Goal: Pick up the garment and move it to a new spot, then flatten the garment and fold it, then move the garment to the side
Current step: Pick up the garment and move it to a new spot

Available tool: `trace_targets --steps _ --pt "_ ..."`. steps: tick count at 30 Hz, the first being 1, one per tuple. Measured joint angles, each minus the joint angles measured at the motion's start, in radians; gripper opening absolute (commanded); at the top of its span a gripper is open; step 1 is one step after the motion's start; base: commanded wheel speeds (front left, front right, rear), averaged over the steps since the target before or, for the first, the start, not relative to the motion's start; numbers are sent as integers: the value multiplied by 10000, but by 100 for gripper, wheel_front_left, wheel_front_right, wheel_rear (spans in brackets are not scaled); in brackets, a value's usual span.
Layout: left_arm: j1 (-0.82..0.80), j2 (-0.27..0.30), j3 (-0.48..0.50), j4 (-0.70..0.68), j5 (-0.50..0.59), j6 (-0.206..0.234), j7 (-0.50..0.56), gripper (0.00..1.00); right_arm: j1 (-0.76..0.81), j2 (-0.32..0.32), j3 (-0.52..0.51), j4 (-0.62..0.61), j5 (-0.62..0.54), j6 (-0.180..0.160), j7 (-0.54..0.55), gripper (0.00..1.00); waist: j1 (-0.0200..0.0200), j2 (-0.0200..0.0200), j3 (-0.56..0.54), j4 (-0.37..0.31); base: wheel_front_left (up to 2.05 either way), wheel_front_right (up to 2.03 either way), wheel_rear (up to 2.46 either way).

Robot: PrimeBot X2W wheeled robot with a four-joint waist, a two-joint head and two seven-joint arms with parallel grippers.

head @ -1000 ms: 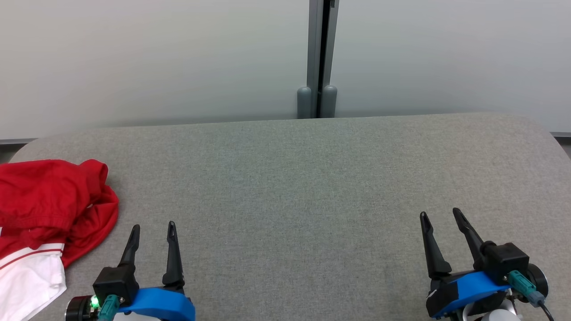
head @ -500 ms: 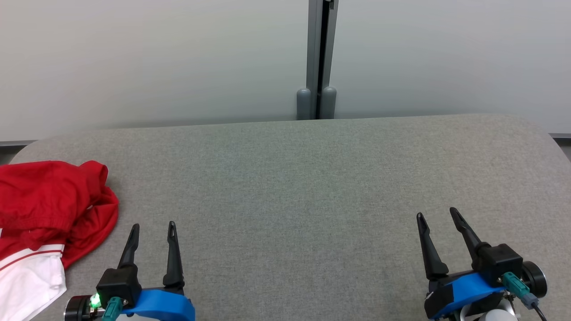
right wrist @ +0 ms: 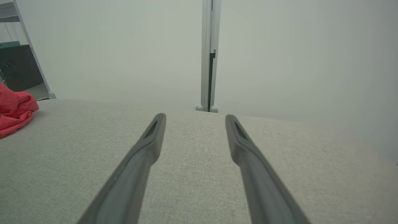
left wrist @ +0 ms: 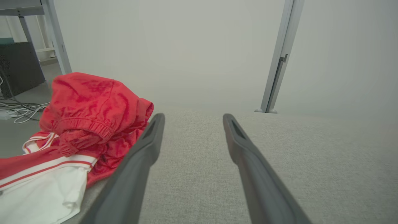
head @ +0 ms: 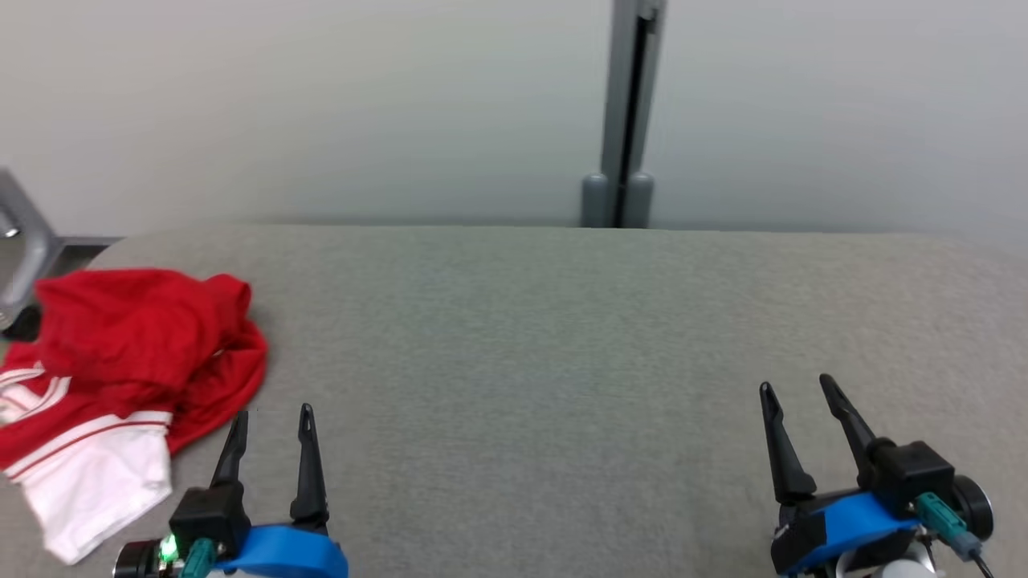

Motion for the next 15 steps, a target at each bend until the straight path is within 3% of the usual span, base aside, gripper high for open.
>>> trace_targets --steps 15 --pt "177 364 259 -165 104 138 -13 100 127 0 165 -263 190 0 0 100 -1 -1 -166 3066 0 0 0"
